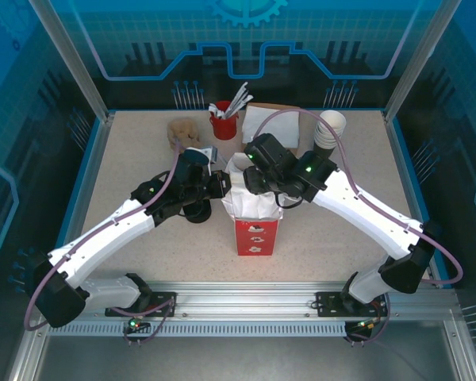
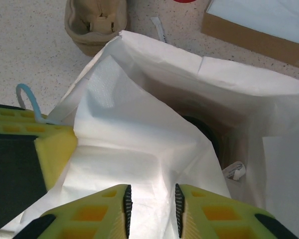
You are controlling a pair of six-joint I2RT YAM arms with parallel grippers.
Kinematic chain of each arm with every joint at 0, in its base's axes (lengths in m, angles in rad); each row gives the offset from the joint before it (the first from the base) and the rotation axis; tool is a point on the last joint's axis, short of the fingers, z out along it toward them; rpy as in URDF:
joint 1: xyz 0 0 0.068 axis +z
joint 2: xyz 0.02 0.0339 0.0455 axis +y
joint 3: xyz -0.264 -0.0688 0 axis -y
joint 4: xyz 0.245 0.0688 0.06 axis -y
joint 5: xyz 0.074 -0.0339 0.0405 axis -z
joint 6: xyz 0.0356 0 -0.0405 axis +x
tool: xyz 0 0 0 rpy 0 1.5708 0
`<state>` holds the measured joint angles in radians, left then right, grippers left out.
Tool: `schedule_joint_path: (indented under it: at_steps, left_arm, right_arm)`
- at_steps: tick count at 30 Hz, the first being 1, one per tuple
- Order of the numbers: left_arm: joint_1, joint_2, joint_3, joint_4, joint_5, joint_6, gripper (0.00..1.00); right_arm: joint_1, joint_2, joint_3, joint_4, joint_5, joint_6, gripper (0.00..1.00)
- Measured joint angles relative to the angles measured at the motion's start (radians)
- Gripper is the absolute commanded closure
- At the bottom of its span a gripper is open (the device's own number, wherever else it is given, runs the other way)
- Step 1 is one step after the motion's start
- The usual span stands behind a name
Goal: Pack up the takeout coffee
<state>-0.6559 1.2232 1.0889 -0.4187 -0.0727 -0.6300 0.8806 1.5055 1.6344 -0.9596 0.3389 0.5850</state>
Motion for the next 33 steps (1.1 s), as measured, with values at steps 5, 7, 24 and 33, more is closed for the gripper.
schedule_joint_path:
  at_steps: [5, 7, 24, 33]
  left_arm:
    - [0.001, 0.002, 0.000, 0.006, 0.003, 0.000, 0.87]
    - [0.001, 0.003, 0.000, 0.006, 0.004, 0.000, 0.87]
    - [0.005, 0.003, 0.000, 0.006, 0.011, 0.000, 0.86]
    - [0.006, 0.003, 0.002, 0.003, 0.012, -0.003, 0.58]
  right_arm:
    - [-0.019, 0.003, -0.007, 0.036, -0.055, -0.021, 0.77]
    - [-0.030, 0.017, -0.008, 0.053, -0.072, -0.023, 0.79]
    - [-0.073, 0.161, -0.055, 0.076, -0.093, -0.021, 0.81]
    - [-0.075, 0.108, 0.035, 0.026, -0.108, -0.041, 0.76]
